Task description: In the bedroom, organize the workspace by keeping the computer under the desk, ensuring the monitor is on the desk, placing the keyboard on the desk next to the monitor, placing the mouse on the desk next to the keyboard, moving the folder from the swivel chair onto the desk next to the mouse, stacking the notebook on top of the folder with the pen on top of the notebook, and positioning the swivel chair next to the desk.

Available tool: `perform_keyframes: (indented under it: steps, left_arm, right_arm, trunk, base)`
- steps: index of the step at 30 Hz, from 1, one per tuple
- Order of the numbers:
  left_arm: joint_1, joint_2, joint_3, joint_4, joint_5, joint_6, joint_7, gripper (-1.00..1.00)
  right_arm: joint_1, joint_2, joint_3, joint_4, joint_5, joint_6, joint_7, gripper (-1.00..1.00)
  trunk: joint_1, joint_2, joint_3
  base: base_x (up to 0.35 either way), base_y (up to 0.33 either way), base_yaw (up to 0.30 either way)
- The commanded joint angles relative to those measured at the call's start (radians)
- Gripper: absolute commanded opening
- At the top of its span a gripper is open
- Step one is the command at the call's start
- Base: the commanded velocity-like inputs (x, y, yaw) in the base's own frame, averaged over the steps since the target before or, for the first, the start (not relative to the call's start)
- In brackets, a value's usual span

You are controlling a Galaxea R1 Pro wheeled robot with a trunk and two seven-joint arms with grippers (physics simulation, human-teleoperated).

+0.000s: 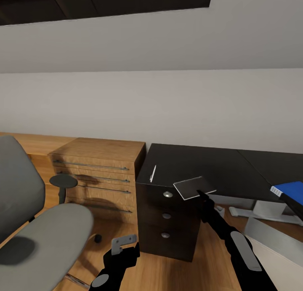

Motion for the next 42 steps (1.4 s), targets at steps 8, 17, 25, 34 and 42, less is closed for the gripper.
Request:
perform_keyframes:
  steps: [8, 17, 25, 34, 42]
  left_arm:
    - [-0.001, 0.0, -0.003, -0.001, 0.004, 0.003, 0.007, 1.0]
    - [-0.001, 0.0, -0.003, -0.001, 0.004, 0.003, 0.007, 1.0]
    - [-0.001, 0.001, -0.003, -0.001, 0.004, 0.003, 0.007, 1.0]
    - [-0.001, 0.0, -0.003, -0.001, 0.004, 0.003, 0.007, 1.0]
    - [-0.001, 0.0, -0.003, -0.001, 0.004, 0.003, 0.007, 1.0]
  right_arm:
    - [-0.001, 0.002, 0.0, 0.007, -0.004, 0.006, -0.015, 1.0]
    - [-0.001, 0.002, 0.0, 0.008, -0.004, 0.006, -0.017, 1.0]
    - [-0.001, 0.001, 0.001, 0.008, -0.004, 0.006, -0.017, 1.0]
    - [-0.001, 0.0, 0.002, 0.008, -0.004, 0.006, -0.017, 1.0]
    - [-0.001, 0.0, 0.002, 0.008, -0.004, 0.006, -0.017, 1.0]
  trunk:
    - [0.0, -0.001, -0.001]
    - [0.0, -0.001, -0.001]
    - [0.0, -0.001, -0.001]
    - [0.0, -0.001, -0.001]
    - [0.0, -0.001, -0.001]
  base:
    - [0.028, 0.101, 0.0]
    - [0.012, 0.031, 0.0]
    - [0.001, 0.114, 0.0]
    - [0.0, 0.037, 0.0]
    - [0.015, 0.076, 0.0]
